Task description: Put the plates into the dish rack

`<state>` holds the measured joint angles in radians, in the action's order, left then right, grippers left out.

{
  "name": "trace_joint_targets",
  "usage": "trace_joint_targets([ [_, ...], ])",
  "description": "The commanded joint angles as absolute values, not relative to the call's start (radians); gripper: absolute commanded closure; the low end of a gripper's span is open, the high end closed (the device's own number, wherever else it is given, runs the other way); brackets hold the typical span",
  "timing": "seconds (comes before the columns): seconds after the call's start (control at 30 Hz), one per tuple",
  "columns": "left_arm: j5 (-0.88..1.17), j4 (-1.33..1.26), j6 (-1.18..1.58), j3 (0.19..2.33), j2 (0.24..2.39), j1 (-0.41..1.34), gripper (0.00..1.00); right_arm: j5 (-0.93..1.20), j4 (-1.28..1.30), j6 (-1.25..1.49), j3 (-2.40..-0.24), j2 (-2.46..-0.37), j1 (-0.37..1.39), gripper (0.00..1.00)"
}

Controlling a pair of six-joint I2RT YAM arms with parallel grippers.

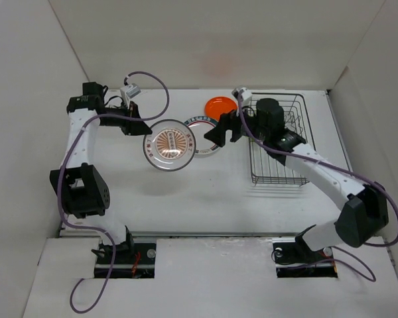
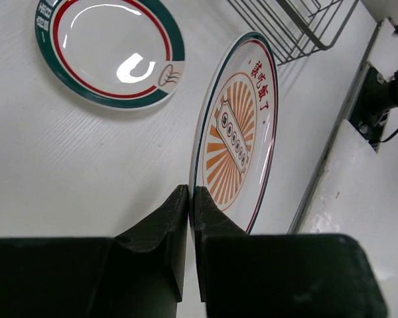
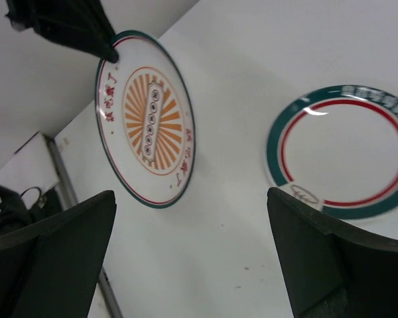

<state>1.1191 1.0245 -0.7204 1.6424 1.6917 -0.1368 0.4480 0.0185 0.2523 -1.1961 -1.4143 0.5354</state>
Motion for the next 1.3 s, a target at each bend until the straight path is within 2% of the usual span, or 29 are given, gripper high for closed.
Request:
trace_joint_targets([
  [0.0,1.220,1.129,-0.747,1.699,1.655,-0.127,1.00,0.592,-0.152,0.279,-1.255,-1.457,0.592,0.00],
  [0.3,1.285,1.129,-0.710,1.741,1.612,-0.046,1.00,0.650,-0.224,0.290,-1.327,-1.634,0.669,0.00],
  [0.43,1.276,1.129,-0.710,1.741,1.612,-0.046,1.00,0.679,-0.258,0.310,-1.336,-1.657,0.669,0.08],
  [0.57,1.276,1.129,-0.719,1.741,1.612,-0.046,1.00,0.689,-0.267,0.319,-1.336,-1.666,0.669,0.40],
  [0.6,1.267,1.129,-0.719,1.732,1.612,-0.046,1.00,0.689,-0.267,0.319,-1.336,-1.666,0.669,0.58],
  [0.67,1.267,1.129,-0.719,1.732,1.631,-0.046,1.00,0.689,-0.267,0.319,-1.336,-1.657,0.669,0.76],
  [0.7,1.267,1.129,-0.719,1.732,1.631,-0.046,1.00,0.689,-0.267,0.319,-1.336,-1.657,0.669,0.90],
  [0.77,1.256,1.120,-0.719,1.732,1.655,-0.046,1.00,0.680,-0.267,0.328,-1.327,-1.648,0.669,1.00],
  [0.87,1.235,1.083,-0.681,1.741,1.680,-0.046,1.00,0.660,-0.267,0.328,-1.318,-1.637,0.660,1.00],
  [0.9,1.218,1.083,-0.652,1.741,1.680,-0.046,0.92,0.644,-0.267,0.337,-1.318,-1.623,0.660,1.00],
  [0.93,1.207,1.063,-0.631,1.741,1.680,-0.046,0.76,0.623,-0.253,0.337,-1.307,-1.612,0.644,1.00],
  [0.97,1.183,1.033,-0.612,1.741,1.680,-0.046,0.20,0.595,-0.233,0.337,-1.307,-1.582,0.632,1.00],
  [1.03,1.149,0.970,-0.553,1.718,1.669,-0.057,0.00,0.438,-0.124,0.325,-1.295,-1.539,0.577,1.00],
  [1.1,1.090,0.877,-0.473,1.663,1.631,-0.057,0.00,0.279,-0.028,0.281,-1.295,-1.465,0.542,1.00],
  [1.13,1.062,0.839,-0.441,1.643,1.615,-0.067,0.00,0.115,0.016,0.264,-1.305,-1.441,0.513,1.00],
  [1.27,0.930,0.681,-0.315,1.542,1.545,-0.067,0.00,-0.099,0.188,0.181,-1.339,-1.349,0.405,1.00],
])
